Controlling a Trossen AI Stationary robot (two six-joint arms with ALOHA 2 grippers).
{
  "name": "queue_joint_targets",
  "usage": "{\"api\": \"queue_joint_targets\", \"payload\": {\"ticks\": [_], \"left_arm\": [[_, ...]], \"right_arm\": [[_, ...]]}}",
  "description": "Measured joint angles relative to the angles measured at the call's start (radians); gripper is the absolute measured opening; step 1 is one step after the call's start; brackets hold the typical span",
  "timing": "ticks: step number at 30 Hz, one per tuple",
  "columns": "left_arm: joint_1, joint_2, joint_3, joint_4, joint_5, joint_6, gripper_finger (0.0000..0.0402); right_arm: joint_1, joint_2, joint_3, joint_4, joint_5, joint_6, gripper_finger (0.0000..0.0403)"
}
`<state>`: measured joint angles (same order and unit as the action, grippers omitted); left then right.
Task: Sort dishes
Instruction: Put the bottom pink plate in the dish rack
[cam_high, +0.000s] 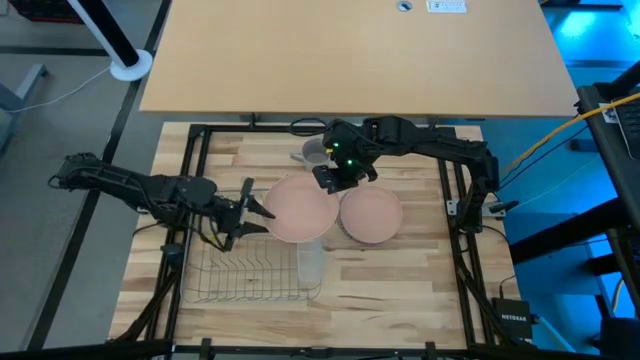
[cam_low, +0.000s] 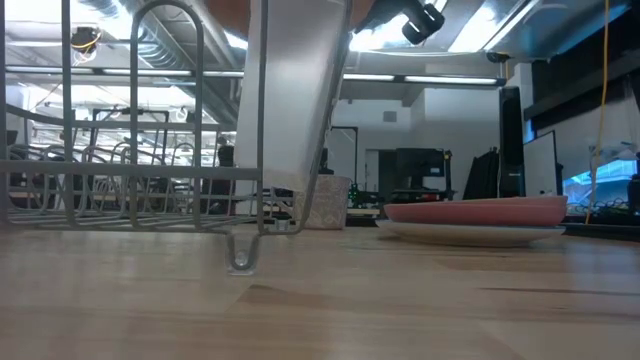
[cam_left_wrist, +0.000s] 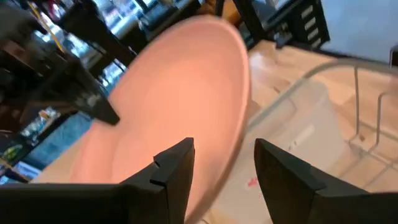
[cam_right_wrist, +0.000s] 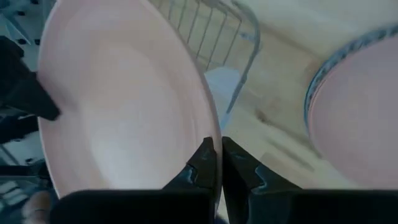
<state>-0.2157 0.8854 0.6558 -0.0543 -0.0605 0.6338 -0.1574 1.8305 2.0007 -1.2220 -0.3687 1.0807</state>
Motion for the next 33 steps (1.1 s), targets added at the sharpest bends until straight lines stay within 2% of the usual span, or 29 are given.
{"api": "queue_joint_targets", "payload": {"ticks": [6,15,23,27,33], "left_arm": [[-0.001,0.047,0.0,-0.008,-0.007,0.026,0.0117],[-0.004,0.032,0.0,-0.007,0.012,0.034,0.0013],[-0.029,0.03,0.0,-0.01,-0.009,0.017,0.0005],[-0.054,0.03,0.0,-0.008,-0.032,0.0,0.0004],[-0.092,0.021,-0.002,-0.054,-0.068,-0.051,0.0004]], "right_arm": [[0.0,0.009,0.0,-0.018,-0.036,0.067,0.0009],[-0.001,0.022,0.002,0.004,-0.048,0.074,0.0023],[-0.001,0.022,0.0,0.072,-0.002,0.061,0.0035],[0.0,0.022,0.0,0.083,0.022,-0.011,0.0055],[0.001,0.018,0.002,0.11,0.039,-0.021,0.0089]]}}
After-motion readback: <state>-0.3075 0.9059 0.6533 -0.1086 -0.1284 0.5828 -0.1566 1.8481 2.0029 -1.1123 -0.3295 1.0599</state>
